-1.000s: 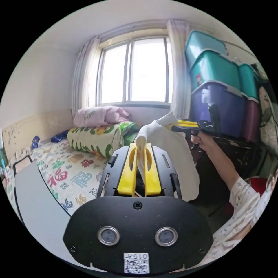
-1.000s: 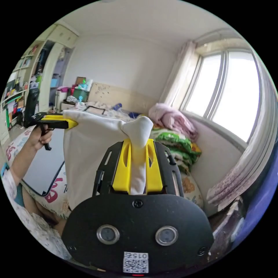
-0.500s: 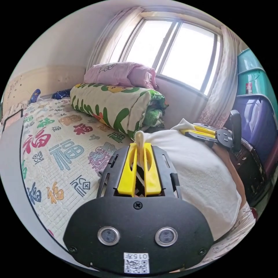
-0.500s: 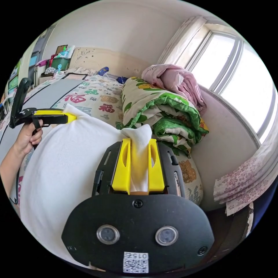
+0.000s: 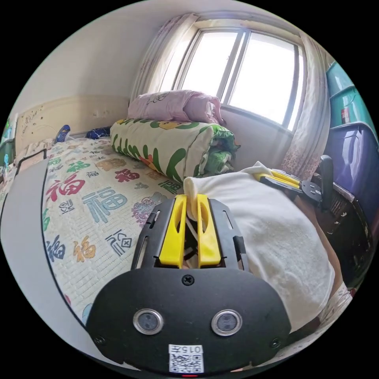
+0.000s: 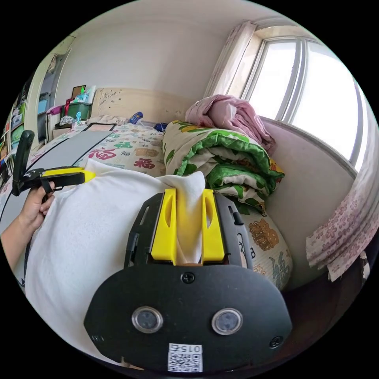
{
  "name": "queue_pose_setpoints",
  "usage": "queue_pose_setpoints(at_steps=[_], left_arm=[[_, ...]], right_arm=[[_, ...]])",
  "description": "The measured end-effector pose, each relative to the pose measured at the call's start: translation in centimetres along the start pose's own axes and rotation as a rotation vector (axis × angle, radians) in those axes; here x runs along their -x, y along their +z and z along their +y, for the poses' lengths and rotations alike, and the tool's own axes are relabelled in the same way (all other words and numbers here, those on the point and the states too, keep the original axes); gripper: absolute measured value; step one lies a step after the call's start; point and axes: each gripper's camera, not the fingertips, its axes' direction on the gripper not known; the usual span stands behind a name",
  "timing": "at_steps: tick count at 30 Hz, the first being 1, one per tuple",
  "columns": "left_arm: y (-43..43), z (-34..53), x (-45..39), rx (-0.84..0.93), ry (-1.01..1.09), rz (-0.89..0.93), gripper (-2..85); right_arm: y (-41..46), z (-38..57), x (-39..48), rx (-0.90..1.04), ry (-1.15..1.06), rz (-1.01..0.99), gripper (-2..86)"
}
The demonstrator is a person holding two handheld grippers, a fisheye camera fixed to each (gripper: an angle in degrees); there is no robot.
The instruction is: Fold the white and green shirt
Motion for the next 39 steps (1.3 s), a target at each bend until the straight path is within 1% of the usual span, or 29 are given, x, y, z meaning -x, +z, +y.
queue_pose_setpoints(at_steps=[4, 6, 8, 9, 11, 12, 14, 15, 17, 18, 19, 20, 21, 22, 23, 24, 25, 26, 27, 28, 29, 30, 32, 33, 34, 35, 36, 38, 39], left_arm=[[-8.2, 0.0, 1.4, -0.039, 0.054, -0.110, 0.3], [-12.6, 0.3, 1.9, -0.065, 0.092, -0.137, 0.4], [-19.1, 1.1, 2.4, -0.110, 0.121, -0.133, 0.5], [-20.8, 1.5, 2.4, -0.121, 0.133, -0.125, 0.5], [-27.9, 3.2, 2.0, -0.127, 0.205, -0.097, 0.6], [-29.6, 3.8, 1.7, -0.126, 0.237, -0.090, 0.6], [-37.5, 7.1, 0.4, -0.129, 0.365, -0.083, 0.6], [-39.7, 8.2, 0.2, -0.142, 0.385, -0.084, 0.6], [-48.8, 13.7, 0.4, -0.247, 0.401, -0.090, 0.6], [-51.1, 15.2, 0.7, -0.277, 0.392, -0.095, 0.5], [-55.7, 18.3, 1.6, -0.342, 0.363, -0.125, 0.4], [-60.1, 21.5, 2.6, -0.394, 0.316, -0.217, 0.5], [-62.2, 23.1, 3.2, -0.411, 0.279, -0.296, 0.5], [-66.5, 26.3, 4.8, -0.437, 0.165, -0.506, 0.9], [-70.9, 29.8, 6.9, -0.467, -0.013, -0.727, 1.6], [-73.1, 31.8, 8.3, -0.483, -0.121, -0.828, 2.2], [-77.8, 36.0, 11.3, -0.514, -0.370, -0.994, 4.8], [-82.3, 40.7, 14.3, -0.561, -0.631, -1.100, 9.0], [-84.2, 43.0, 15.8, -0.583, -0.726, -1.115, 11.4], [-87.4, 46.8, 18.5, -0.588, -0.863, -1.087, 16.2], [-89.4, 49.3, 20.9, -0.519, -0.988, -1.061, 18.3], [-90.1, 50.0, 21.8, -0.472, -1.035, -1.078, 19.3], [-91.1, 51.2, 24.8, -0.320, -1.121, -1.168, 22.1], [-91.1, 51.2, 25.7, -0.284, -1.134, -1.165, 22.3], [-91.0, 51.1, 27.7, -0.187, -1.155, -1.159, 22.6], [-90.6, 50.8, 30.2, -0.034, -1.186, -1.160, 22.7], [-90.3, 50.4, 31.5, 0.065, -1.190, -1.151, 22.6], [-89.1, 48.0, 33.6, 0.300, -1.134, -1.284, 21.2], [-88.9, 47.5, 34.1, 0.347, -1.122, -1.300, 20.6]], right_arm=[[-4.4, 2.1, -1.4, -0.089, 0.073, 0.023, 9.0], [-6.7, 3.2, -1.2, -0.163, 0.084, 0.117, 4.9], [-9.8, 4.5, 0.1, -0.239, 0.040, 0.256, 2.2], [-10.5, 4.8, 0.7, -0.253, 0.014, 0.274, 1.2], [-14.7, 6.5, 3.5, -0.352, -0.063, 0.316, -0.5], [-16.0, 7.2, 4.4, -0.385, -0.079, 0.312, -0.6], [-22.5, 11.6, 8.8, -0.490, -0.183, 0.217, -0.9], [-24.4, 13.3, 9.9, -0.524, -0.211, 0.168, -0.9], [-31.2, 22.3, 14.0, -0.667, -0.318, -0.099, -1.0], [-32.5, 24.7, 14.9, -0.698, -0.341, -0.172, -1.0], [-34.6, 29.6, 16.8, -0.749, -0.405, -0.295, -1.0], [-36.1, 34.3, 18.7, -0.785, -0.477, -0.357, -1.0], [-36.7, 36.5, 19.5, -0.800, -0.496, -0.370, -1.0], [-37.5, 40.3, 20.8, -0.830, -0.491, -0.391, -1.0], [-37.8, 43.4, 21.8, -0.855, -0.469, -0.412, -1.0], [-37.7, 44.7, 22.3, -0.865, -0.472, -0.419, -1.0], [-37.3, 47.0, 23.5, -0.860, -0.499, -0.427, -1.0], [-36.4, 48.4, 24.6, -0.815, -0.503, -0.446, -1.0], [-35.9, 48.9, 25.0, -0.789, -0.494, -0.464, -1.0], [-34.8, 49.7, 25.6, -0.743, -0.469, -0.516, -1.0], [-33.5, 50.3, 26.1, -0.694, -0.444, -0.585, -1.0], [-32.9, 50.6, 26.3, -0.669, -0.434, -0.619, -1.0], [-31.2, 52.5, 26.7, -0.622, -0.395, -0.745, -1.0], [-30.8, 53.1, 26.8, -0.627, -0.388, -0.766, -1.0], [-30.3, 54.5, 27.0, -0.642, -0.380, -0.793, -1.0], [-29.7, 55.7, 27.3, -0.653, -0.380, -0.805, -1.0], [-29.4, 56.3, 27.5, -0.651, -0.382, -0.806, -1.0], [-28.5, 58.2, 28.3, -0.615, -0.413, -0.784, -1.0], [-28.2, 58.7, 28.5, -0.609, -0.425, -0.771, -1.0]])
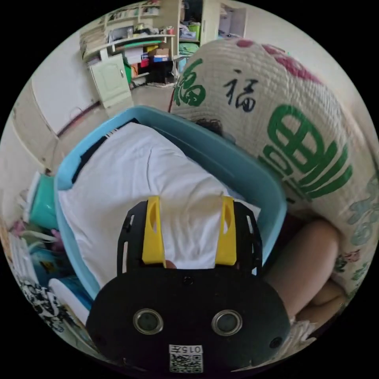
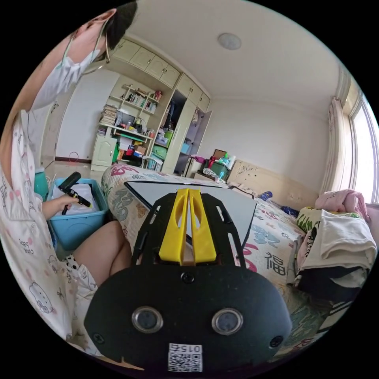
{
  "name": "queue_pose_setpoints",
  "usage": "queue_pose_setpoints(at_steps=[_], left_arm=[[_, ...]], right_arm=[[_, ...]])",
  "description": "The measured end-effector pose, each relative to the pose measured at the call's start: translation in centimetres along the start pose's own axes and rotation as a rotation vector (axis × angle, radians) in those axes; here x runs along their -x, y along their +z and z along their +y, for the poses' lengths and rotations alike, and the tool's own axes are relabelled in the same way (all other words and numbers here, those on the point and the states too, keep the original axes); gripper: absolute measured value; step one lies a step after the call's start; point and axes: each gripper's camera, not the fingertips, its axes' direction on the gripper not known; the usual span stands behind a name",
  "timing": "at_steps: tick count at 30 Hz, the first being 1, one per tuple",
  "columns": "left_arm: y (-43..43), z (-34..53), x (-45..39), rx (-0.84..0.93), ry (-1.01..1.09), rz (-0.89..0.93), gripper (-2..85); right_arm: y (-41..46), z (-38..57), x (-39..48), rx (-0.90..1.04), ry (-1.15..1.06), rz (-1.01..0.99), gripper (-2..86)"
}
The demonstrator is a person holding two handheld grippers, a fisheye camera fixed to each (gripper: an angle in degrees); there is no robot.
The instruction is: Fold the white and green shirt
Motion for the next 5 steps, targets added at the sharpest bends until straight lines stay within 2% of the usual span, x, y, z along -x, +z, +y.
queue_pose_setpoints(at_steps=[5], left_arm=[[-3.4, -2.2, 2.9, -0.010, 0.044, -0.015, 13.7]], right_arm=[[-0.3, 5.5, 1.6, 0.090, -0.090, 0.050, -1.0]])
